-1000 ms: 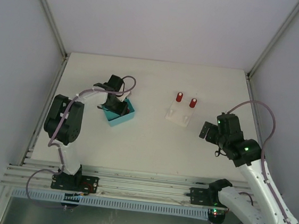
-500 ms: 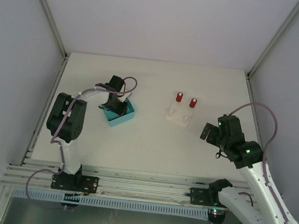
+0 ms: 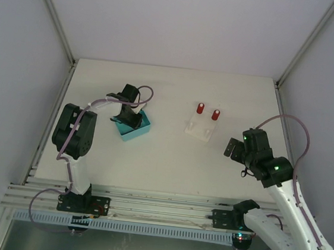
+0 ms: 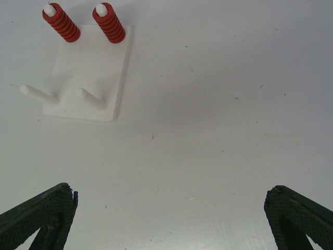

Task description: Install the large spring

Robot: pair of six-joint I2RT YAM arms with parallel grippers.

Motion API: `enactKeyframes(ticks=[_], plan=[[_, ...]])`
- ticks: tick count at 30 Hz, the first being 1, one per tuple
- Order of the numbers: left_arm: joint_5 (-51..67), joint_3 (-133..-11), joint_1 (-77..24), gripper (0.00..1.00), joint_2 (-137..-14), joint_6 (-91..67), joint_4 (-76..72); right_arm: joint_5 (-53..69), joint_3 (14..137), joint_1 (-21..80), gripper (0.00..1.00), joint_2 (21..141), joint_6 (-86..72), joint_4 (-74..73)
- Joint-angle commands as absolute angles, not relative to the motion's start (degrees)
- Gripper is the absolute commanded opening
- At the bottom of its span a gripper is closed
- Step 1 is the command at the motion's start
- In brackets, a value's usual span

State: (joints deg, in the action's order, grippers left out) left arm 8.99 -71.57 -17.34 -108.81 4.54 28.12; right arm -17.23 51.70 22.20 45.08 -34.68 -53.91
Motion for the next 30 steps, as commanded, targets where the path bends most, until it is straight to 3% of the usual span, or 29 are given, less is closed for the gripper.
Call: enactKeyframes(ticks=[1,9,22,30], plan=[[8.5,-72.8,-17.2,0.23,-108.5,4.8,29.5,-18.4,54.2,22.4,1.00,45.0,-33.7,-55.3],[7.9,-75.4,-17.2,0.14,-104.9,4.0,30.7,-14.8,56.0,22.4,1.00,48.2,-32.7,-57.6],[8.5,-76.1,-17.4,0.09,-96.5,1.1,30.0,-4.8,62.9,22.4,0.95,53.9,-38.9,-60.6],[22.4,-74.4,-17.5,0.08,-91.6,-1.6,23.6,3.4,72.4,22.5,0.86,64.8,-41.2,-64.7]])
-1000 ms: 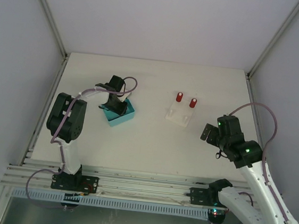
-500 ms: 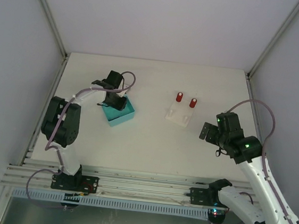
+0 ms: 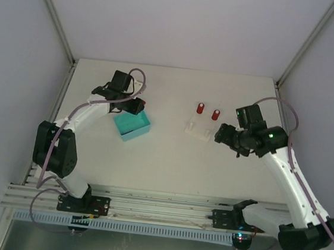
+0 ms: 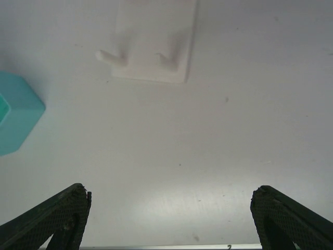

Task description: Install the large spring

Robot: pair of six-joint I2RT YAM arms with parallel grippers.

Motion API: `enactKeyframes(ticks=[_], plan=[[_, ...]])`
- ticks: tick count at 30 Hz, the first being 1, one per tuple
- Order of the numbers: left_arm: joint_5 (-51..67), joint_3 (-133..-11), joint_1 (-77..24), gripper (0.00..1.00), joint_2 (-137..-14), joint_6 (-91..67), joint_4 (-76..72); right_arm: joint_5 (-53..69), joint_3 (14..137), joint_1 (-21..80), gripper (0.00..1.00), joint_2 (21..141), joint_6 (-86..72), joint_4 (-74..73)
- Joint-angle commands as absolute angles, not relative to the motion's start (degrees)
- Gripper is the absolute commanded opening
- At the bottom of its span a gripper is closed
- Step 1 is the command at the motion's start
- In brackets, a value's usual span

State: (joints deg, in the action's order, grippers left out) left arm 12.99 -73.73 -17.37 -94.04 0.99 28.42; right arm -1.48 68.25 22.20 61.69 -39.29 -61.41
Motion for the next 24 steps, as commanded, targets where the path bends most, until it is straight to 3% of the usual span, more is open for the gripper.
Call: enactKeyframes(ticks=[1,9,12,18,24], plan=[[24.7,-73.9,-17.6,0.08,-91.1,-3.2,21.8,4.0,74.2,22.5,0.85,66.1,-41.0,-64.9],[29.8,-63.2,-21.9,0.08,-84.1,-15.7,-8.2,11.8,93.9,21.5,0.84,82.8,-33.8,-70.9],[29.9,-58.5,-25.2,0.07,-83.1,-13.5,-17.4,17.5,101.3,21.3,0.77,88.3,-31.4,-71.2],[30.0,-57.9,-31.1,0.07,-86.0,-4.3,-22.2,26.4,107.4,21.3,0.54,93.4,-30.4,-67.9],[30.5,-60.4,-33.2,0.07,-88.3,-0.9,-22.9,34.3,109.9,22.3,0.53,96.0,-29.7,-66.5]])
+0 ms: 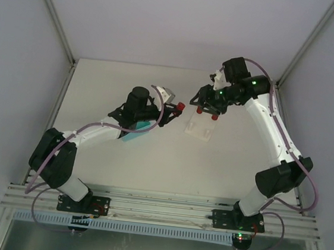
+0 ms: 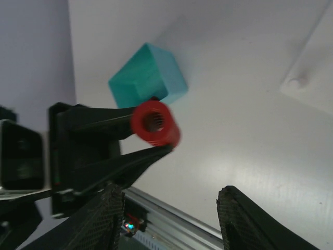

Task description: Install the large spring

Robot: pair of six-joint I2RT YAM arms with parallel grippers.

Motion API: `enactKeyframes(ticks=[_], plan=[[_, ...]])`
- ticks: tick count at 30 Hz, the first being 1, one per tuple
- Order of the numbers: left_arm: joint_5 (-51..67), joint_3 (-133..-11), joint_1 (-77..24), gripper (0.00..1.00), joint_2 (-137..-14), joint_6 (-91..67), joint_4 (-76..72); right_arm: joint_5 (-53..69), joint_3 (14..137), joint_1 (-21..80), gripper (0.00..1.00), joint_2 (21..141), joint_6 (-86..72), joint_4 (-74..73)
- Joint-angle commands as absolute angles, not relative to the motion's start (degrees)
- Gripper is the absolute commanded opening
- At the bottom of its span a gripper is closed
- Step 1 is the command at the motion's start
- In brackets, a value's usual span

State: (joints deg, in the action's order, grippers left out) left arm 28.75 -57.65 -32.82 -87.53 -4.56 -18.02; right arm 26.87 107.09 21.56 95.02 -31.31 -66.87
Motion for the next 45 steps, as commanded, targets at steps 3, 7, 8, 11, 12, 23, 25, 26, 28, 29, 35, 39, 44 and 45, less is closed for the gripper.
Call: enactKeyframes(ticks=[3,7,8,11,12,23,25,26,28,29,35,39,44,45], plan=[[32.4,-61.2,-33.4,0.07,-89.2,-0.4,-23.2,32.2,111.8,23.4,0.55,97.3,-28.5,-69.2],[33.9,-61.8,-33.6,0.07,-89.6,0.5,-23.3,31.5,111.9,23.6,0.56,98.5,-28.3,-69.5],[34.3,-61.8,-33.6,0.07,-89.5,0.8,-23.6,31.5,112.0,23.6,0.56,99.1,-28.3,-69.5],[35.3,-61.6,-33.7,0.07,-89.2,1.6,-24.0,32.2,112.5,23.8,0.55,100.3,-28.4,-69.1],[35.8,-61.6,-33.7,0.07,-89.1,1.8,-24.1,32.3,112.6,23.9,0.56,100.5,-28.5,-68.9],[38.5,-62.3,-33.7,0.02,-88.7,4.2,-23.6,31.7,113.6,25.4,0.57,103.7,-28.7,-68.5],[38.5,-62.3,-33.8,0.02,-88.7,4.4,-23.6,32.1,113.9,25.6,0.55,104.1,-28.7,-68.5],[38.5,-62.2,-33.8,0.02,-88.6,4.5,-23.6,32.1,113.8,25.7,0.53,104.2,-28.8,-68.5],[38.3,-62.3,-33.8,0.02,-88.6,4.7,-23.6,32.8,113.5,25.8,0.50,104.2,-28.8,-68.1],[38.2,-62.2,-33.8,0.02,-88.5,4.8,-23.6,33.1,113.5,25.8,0.47,104.3,-28.9,-68.1],[35.8,-62.2,-33.8,0.11,-88.3,5.3,-21.8,34.0,112.9,26.2,0.23,103.6,-29.1,-67.2],[34.6,-61.3,-33.8,0.24,-87.5,5.5,-21.2,32.8,111.5,26.2,0.07,103.0,-29.6,-66.1],[33.5,-60.4,-33.8,0.44,-86.7,6.2,-20.0,31.0,109.2,26.1,0.00,100.9,-31.9,-61.0],[33.3,-60.2,-33.7,0.48,-86.6,6.3,-19.6,30.5,108.8,26.0,0.00,100.5,-32.3,-60.2]])
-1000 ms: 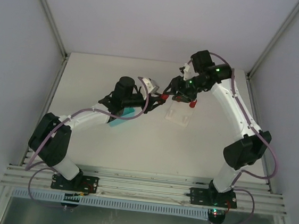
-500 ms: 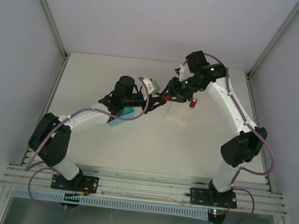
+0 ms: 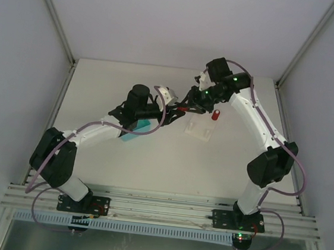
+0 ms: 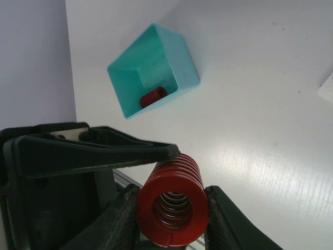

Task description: Install the large spring

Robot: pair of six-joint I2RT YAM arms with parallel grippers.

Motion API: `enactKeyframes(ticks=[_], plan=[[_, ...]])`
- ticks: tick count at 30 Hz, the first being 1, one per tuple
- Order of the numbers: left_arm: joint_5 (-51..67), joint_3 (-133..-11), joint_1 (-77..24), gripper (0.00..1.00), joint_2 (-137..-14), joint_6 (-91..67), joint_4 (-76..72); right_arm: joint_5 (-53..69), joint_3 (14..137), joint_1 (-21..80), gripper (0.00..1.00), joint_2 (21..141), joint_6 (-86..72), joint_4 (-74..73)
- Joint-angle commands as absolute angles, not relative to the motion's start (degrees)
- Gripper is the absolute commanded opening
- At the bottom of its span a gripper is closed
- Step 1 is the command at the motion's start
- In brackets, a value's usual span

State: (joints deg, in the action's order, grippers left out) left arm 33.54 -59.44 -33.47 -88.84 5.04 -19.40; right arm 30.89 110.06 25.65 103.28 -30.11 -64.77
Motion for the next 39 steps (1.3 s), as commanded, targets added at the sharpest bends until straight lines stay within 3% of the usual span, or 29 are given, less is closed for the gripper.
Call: enactKeyframes(ticks=[1,3,4,5,6,12,19,31,39], plan=[[33.0,-60.0,-33.7,0.52,-86.4,6.4,-19.3,29.8,108.3,25.9,0.00,100.2,-32.5,-59.3],[32.4,-59.6,-33.6,0.58,-86.1,6.3,-18.9,28.0,107.5,25.6,0.00,99.3,-33.0,-58.0],[32.3,-59.6,-33.6,0.71,-86.0,6.2,-18.4,26.8,107.1,25.4,0.00,99.0,-32.9,-57.6],[32.3,-59.5,-33.5,0.96,-86.0,6.2,-17.9,25.3,106.9,25.0,0.00,98.7,-32.7,-57.6],[32.3,-59.4,-33.5,1.00,-85.9,6.2,-17.5,23.2,106.6,24.6,0.00,98.4,-32.4,-57.9],[30.3,-57.5,-33.4,0.99,-84.1,6.0,-14.9,9.1,102.4,22.9,0.00,96.5,-26.9,-58.3],[20.2,-59.9,-30.9,0.99,-84.2,1.9,-4.8,-3.6,97.9,22.9,0.00,96.4,-20.2,-61.1],[11.1,-59.4,-27.9,0.99,-81.1,-5.8,-2.5,-5.1,81.2,22.9,0.00,91.5,-21.5,-49.9],[9.4,-59.9,-27.8,0.99,-79.7,-5.0,-2.1,-5.7,80.1,23.0,0.00,94.1,-21.7,-47.8]])
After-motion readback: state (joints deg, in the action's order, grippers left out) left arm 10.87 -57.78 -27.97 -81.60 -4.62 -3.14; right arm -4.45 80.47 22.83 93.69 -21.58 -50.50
